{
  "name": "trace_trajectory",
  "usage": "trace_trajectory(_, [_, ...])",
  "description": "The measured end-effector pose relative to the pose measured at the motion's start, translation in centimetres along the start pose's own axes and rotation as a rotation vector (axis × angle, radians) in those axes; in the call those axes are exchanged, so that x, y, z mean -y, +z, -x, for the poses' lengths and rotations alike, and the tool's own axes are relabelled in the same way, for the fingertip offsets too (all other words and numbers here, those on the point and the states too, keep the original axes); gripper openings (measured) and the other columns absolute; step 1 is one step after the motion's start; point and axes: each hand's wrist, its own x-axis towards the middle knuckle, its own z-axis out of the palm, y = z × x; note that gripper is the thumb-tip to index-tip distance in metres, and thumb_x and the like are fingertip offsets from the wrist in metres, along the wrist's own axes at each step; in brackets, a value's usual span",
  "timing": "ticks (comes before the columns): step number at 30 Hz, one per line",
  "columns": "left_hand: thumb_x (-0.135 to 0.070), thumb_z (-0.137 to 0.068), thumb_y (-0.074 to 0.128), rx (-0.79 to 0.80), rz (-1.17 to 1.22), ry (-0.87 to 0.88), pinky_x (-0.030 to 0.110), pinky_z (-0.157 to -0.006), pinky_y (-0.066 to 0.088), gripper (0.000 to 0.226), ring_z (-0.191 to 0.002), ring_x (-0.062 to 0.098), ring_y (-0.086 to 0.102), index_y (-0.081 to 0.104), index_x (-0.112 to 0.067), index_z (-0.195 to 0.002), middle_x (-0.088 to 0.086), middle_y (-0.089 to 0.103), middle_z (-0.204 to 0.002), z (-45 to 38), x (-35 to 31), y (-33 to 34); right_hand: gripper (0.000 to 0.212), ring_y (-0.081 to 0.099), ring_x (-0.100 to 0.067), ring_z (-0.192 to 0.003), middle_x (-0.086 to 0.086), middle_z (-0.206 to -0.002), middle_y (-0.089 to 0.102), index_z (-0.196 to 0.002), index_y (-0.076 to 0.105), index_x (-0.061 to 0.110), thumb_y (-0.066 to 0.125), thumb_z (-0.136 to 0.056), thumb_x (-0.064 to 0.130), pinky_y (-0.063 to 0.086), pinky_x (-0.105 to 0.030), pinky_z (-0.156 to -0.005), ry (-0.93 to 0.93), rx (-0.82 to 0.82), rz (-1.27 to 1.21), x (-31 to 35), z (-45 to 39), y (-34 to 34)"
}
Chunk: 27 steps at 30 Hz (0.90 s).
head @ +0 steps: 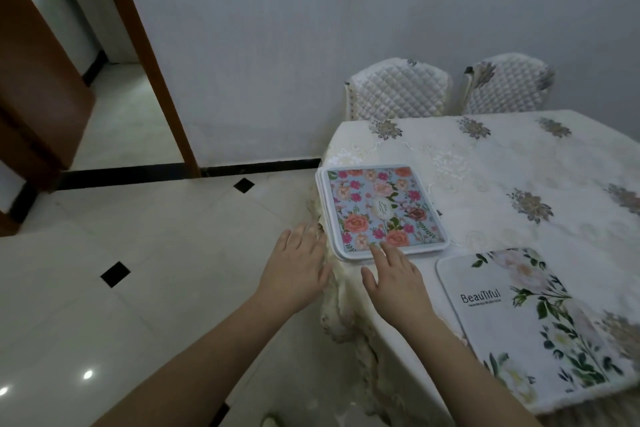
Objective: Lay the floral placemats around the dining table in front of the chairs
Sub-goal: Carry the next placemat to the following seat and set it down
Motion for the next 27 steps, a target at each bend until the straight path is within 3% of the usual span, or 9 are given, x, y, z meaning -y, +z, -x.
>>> trace_trajectory(4, [-0.047,-0.101,0.022,0.033,0.004,0.023,0.044,-0.121,0.008,0.063,-0.151,0.027,0.011,0.022,-0.013,-0.155,0.013,0.016,-0.163,-2.0,0.5,1.2,0.057,0.023,-0.022,-0.148,-0.003,-0.161,0.027,-0.153,0.026,0.022,0.032,-0.102,0.046,0.022,-0.039,-0.117,0.053,-0.013,0.014,-0.5,-0.9,0.1])
trace_trajectory(8, [-0.04,-0.103,0.02,0.083,0.027,0.049,0.042,-0.122,0.006,0.06,-0.152,0.025,0.002,0.014,-0.014,-0.156,0.011,0.008,-0.165,-4.3,0.1,2.5,0.057,0.026,-0.022,-0.147,-0.003,-0.16,0.029,-0.153,0.028,0.021,0.033,-0.102,0.045,0.025,-0.039,-0.116,0.095,-0.034,0.029,-1.8,-2.4,0.4])
trace_trajectory(14, [-0.041,-0.103,0.026,0.142,0.055,0.024,0.042,-0.122,0.01,0.06,-0.152,0.025,0.007,0.017,-0.014,-0.156,0.011,0.012,-0.165,-8.5,-0.7,4.0,0.057,0.027,-0.021,-0.146,-0.003,-0.159,0.031,-0.152,0.03,0.02,0.036,-0.101,0.045,0.025,-0.038,-0.116,0.1,-0.014,-0.008,-4.7,-6.2,1.0])
trace_trajectory(22, [-0.046,-0.103,0.031,0.228,0.157,-0.105,0.043,-0.12,0.015,0.06,-0.15,0.031,0.014,0.02,-0.021,-0.156,0.018,0.013,-0.163,-13.2,-1.9,8.1,0.062,0.023,-0.026,-0.147,-0.007,-0.16,0.027,-0.152,0.03,0.021,0.045,-0.098,0.047,0.021,-0.046,-0.117,0.087,0.064,-0.079,-10.3,-12.9,2.0])
trace_trajectory(27, [-0.046,-0.1,0.038,0.245,0.205,-0.204,0.046,-0.119,0.019,0.063,-0.149,0.037,0.013,0.018,-0.024,-0.156,0.025,0.01,-0.161,-14.9,-2.5,10.0,0.063,0.027,-0.029,-0.146,-0.01,-0.158,0.03,-0.152,0.03,0.018,0.049,-0.096,0.038,0.022,-0.045,-0.117,0.092,0.044,-0.064,-13.1,-16.4,2.6])
